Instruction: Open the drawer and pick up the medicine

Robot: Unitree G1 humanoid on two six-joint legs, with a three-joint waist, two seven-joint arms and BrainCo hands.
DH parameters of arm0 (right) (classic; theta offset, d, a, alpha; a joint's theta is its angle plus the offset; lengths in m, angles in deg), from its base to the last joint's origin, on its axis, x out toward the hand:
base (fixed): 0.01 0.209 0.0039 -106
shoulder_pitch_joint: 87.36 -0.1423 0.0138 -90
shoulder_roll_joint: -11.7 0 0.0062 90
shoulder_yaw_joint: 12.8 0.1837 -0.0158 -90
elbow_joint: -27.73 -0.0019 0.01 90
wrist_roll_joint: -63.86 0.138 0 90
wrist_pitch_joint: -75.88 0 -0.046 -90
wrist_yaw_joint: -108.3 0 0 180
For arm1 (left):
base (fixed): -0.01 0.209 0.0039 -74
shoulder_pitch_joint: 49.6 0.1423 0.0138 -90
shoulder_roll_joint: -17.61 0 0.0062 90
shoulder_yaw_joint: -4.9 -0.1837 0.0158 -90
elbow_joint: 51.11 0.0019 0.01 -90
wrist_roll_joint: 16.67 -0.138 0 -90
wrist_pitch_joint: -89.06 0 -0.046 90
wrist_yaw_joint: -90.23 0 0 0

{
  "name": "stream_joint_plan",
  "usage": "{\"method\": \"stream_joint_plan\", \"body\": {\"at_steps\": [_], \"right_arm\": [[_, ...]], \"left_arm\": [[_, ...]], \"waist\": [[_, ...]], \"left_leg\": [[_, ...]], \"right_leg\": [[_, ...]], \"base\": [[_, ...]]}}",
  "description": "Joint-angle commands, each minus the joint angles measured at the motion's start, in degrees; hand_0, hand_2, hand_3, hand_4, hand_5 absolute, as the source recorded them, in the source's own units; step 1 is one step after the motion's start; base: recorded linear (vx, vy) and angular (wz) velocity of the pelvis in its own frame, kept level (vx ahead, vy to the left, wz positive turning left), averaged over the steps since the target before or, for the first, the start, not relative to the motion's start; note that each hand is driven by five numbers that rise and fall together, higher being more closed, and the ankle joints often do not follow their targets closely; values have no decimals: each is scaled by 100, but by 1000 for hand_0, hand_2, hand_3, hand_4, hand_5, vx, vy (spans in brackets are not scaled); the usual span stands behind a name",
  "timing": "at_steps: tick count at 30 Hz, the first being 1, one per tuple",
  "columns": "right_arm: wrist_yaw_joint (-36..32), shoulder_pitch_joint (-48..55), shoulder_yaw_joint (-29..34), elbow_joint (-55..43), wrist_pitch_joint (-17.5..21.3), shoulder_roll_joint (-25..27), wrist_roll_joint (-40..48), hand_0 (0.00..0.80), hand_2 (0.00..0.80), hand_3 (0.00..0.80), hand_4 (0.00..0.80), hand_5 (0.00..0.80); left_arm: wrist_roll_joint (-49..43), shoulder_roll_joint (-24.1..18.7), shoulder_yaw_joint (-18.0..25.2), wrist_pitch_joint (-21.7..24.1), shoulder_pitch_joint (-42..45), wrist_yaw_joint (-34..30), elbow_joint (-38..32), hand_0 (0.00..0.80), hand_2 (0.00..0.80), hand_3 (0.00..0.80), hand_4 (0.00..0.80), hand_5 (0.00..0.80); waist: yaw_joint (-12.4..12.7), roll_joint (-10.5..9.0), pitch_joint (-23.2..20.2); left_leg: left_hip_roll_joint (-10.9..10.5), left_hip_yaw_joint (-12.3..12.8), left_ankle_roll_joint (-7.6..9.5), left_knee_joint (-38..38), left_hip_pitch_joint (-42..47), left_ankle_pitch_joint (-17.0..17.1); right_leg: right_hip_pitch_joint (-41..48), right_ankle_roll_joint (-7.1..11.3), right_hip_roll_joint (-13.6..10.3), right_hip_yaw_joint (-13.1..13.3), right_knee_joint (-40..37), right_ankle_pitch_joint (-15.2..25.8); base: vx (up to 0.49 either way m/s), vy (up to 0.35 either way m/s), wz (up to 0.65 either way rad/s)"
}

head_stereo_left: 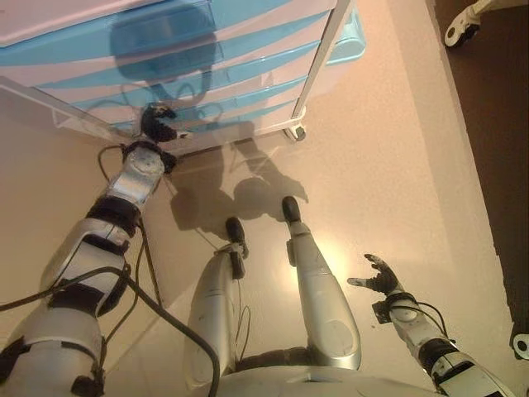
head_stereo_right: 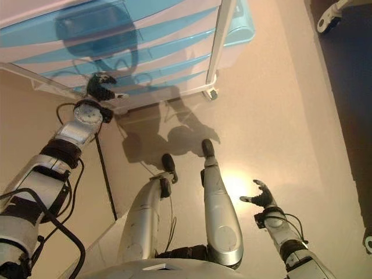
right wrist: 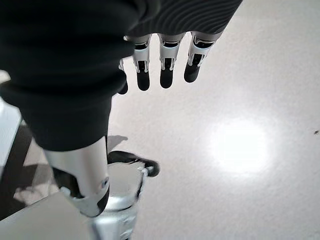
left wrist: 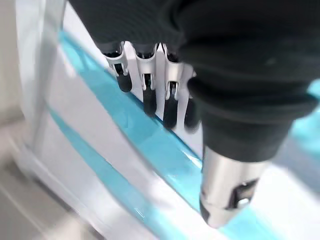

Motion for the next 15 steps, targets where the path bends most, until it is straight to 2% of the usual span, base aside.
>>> {"method": "stream_joint_plan", "body": {"at_steps": [1,4,5,7,8,10,12,15], "right_arm": [[-75,307,180,-86,64,5,-131,0,0,0,0,0],[-342,391,372,-56,14,-12,-109,0,0,0,0,0],[-396,396,395,-49,6,-10,-96,0,0,0,0,0],[-668,426,505,57,15,-14,-41,0,0,0,0,0],[-885,435,562,198,28,-51,-15,0,0,0,0,0],[-1157,466,633,425,34,-136,-58,0,0,0,0,0],[-1424,490,660,681,15,-244,20,0,0,0,0,0],[-1747,583,740,1025,-101,-488,170,0,0,0,0,0]], "left_arm": [[887,374,234,816,1046,-1186,-558,0,0,0,0,0],[677,802,158,873,2447,-1716,-544,0,0,0,0,0],[640,845,172,884,2578,-1771,-473,0,0,0,0,0],[661,1052,353,904,3008,-1995,64,0,0,0,0,0],[751,1239,503,984,3230,-2000,649,0,0,0,0,0],[780,1436,794,1017,3468,-1778,1328,0,0,0,0,0],[739,1550,1025,1161,3640,-1606,1966,0,0,0,0,0],[623,1779,1255,1186,3932,-1713,2715,0,0,0,0,0]], "waist": [[200,181,-582],[461,219,-835],[492,223,-891],[591,246,-1054],[649,260,-1197],[729,254,-1442],[813,218,-1639],[956,128,-2000]], "left_leg": [[-196,-154,-28,-525,738,-101],[-254,-321,-109,-1022,1193,102],[-256,-337,-125,-1100,1234,145],[-227,-397,-176,-1396,1493,259],[-183,-439,-216,-1652,1724,338],[-152,-506,-260,-1936,1957,432],[-142,-607,-284,-2156,2165,493],[-139,-732,-319,-2383,2412,550]], "right_leg": [[626,-222,3,-246,63,-127],[1243,-187,-112,-478,-407,-74],[1305,-184,-118,-509,-475,-56],[1650,-189,-126,-645,-722,-57],[1918,-206,-108,-745,-895,-79],[2207,-232,-76,-854,-1107,-100],[2467,-254,-39,-926,-1300,-107],[2763,-263,-12,-1066,-1567,-72]], "base": [[27,-78,-11],[51,-102,5],[67,-91,27],[60,-68,29],[61,-54,25],[85,-69,28],[80,-89,22],[62,-104,25]]}}
